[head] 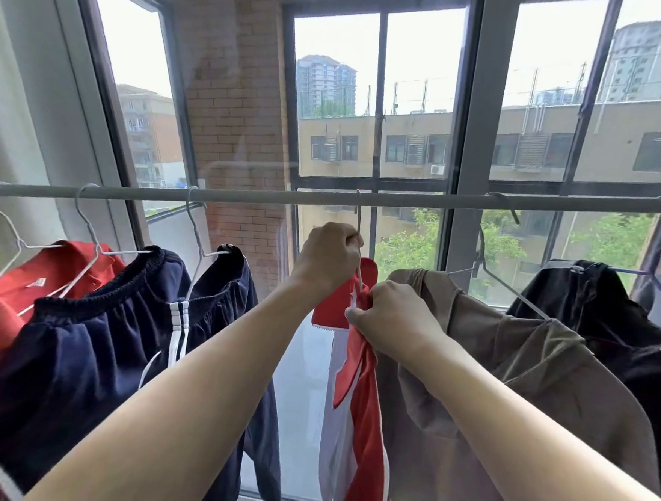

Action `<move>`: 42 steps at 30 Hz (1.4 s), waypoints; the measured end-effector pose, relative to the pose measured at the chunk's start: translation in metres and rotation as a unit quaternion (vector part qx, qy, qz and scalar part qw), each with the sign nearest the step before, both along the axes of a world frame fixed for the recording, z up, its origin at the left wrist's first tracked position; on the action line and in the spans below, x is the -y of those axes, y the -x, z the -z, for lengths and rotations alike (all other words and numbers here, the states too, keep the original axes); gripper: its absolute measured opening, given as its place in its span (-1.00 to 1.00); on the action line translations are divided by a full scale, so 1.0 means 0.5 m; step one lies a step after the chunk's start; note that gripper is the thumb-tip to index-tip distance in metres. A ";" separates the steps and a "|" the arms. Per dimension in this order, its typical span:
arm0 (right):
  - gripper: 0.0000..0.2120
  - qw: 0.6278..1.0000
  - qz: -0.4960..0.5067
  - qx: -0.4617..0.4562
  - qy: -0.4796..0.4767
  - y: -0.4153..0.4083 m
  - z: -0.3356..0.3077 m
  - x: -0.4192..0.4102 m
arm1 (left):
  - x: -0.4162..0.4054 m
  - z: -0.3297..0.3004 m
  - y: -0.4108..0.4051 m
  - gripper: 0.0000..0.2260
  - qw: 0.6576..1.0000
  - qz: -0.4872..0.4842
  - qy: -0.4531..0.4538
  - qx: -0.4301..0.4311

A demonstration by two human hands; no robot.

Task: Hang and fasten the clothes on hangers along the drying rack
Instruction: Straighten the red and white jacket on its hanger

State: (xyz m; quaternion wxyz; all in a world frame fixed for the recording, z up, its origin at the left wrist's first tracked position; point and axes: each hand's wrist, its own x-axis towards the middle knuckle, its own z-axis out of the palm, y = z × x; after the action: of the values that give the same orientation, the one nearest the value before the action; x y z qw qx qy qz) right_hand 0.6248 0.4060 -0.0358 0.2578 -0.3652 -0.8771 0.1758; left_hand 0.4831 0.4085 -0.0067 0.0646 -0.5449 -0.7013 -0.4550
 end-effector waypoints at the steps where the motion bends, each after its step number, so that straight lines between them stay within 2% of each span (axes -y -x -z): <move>1: -0.71 1.000 0.002 0.001 -0.003 -0.001 0.001 0.001 | 0.000 0.000 -0.001 -0.80 1.000 0.001 0.000 0.002; 20: -0.69 0.997 0.060 0.017 -0.039 -0.007 0.010 0.006 | 0.001 0.004 -0.002 -0.76 0.999 0.024 0.015 0.025; 26: -0.72 0.997 0.064 0.024 -0.035 -0.008 0.012 0.004 | 0.005 0.004 -0.004 -0.78 0.999 0.037 0.012 0.029; 33: -0.66 0.997 0.068 0.019 -0.020 -0.011 0.015 0.001 | 0.012 0.007 0.000 -0.80 0.998 0.050 0.021 0.035; 36: -0.63 0.997 0.070 0.018 -0.015 -0.011 0.018 -0.005 | 0.024 0.024 0.006 -0.81 0.997 0.059 0.012 0.057; 42: -0.70 0.997 0.073 0.033 -0.017 -0.013 0.019 -0.009 | 0.046 0.096 0.034 -0.73 0.995 0.023 0.011 0.098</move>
State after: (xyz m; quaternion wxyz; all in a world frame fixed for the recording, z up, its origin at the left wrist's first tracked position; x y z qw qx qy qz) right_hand 0.6313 0.4105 -0.0451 0.2472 -0.4291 -0.8591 0.1291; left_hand 0.4661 0.3857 -0.0547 -0.0211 -0.5141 -0.6965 -0.5001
